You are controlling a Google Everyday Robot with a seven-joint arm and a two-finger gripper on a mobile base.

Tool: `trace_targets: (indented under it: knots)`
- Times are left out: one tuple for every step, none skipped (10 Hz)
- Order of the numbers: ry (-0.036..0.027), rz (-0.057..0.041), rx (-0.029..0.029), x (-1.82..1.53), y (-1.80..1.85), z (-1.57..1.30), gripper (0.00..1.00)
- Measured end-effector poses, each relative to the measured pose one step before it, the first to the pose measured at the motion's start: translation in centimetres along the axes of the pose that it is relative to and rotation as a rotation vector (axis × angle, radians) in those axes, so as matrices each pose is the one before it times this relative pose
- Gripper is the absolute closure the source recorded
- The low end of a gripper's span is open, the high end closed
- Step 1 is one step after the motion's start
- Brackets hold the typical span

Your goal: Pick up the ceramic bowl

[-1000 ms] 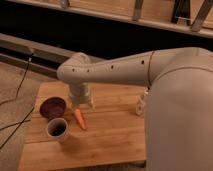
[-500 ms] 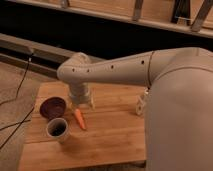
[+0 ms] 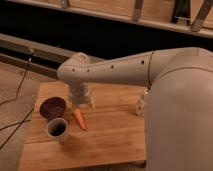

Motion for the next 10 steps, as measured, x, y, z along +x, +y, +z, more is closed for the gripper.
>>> trace_targets:
  knots:
    - [0.00005, 0.00004, 0.00008, 0.0, -0.004, 0.004, 0.35]
    - [0.00003, -0.00116, 0.00028, 0.001, 0.016, -0.003, 0.35]
    - [0.00185, -0.00462, 0.00111, -0.015, 0.037, 0.044, 0.35]
    - [0.00803, -0.01543, 0.00425, -0.145, 0.002, 0.269, 0.35]
    - [0.00742, -0.02041, 0.00482, -0.283, 0.221, 0.414, 0.35]
    - [0.00631, -0.0326, 0.00187, -0.689, 0.757, 0.542, 0.35]
    - [-0.00003, -0.0225, 0.0013, -0.908, 0.508, 0.512, 0.35]
    - [-0.00504, -0.02085, -0.00176, -1.248, 0.534, 0.531, 0.35]
    - [-0.00729, -0.01547, -0.00593, -1.503, 0.458, 0.54, 0.35]
    - [-0.00371, -0.0058, -0.00333, -0.923, 0.164, 0.431, 0.35]
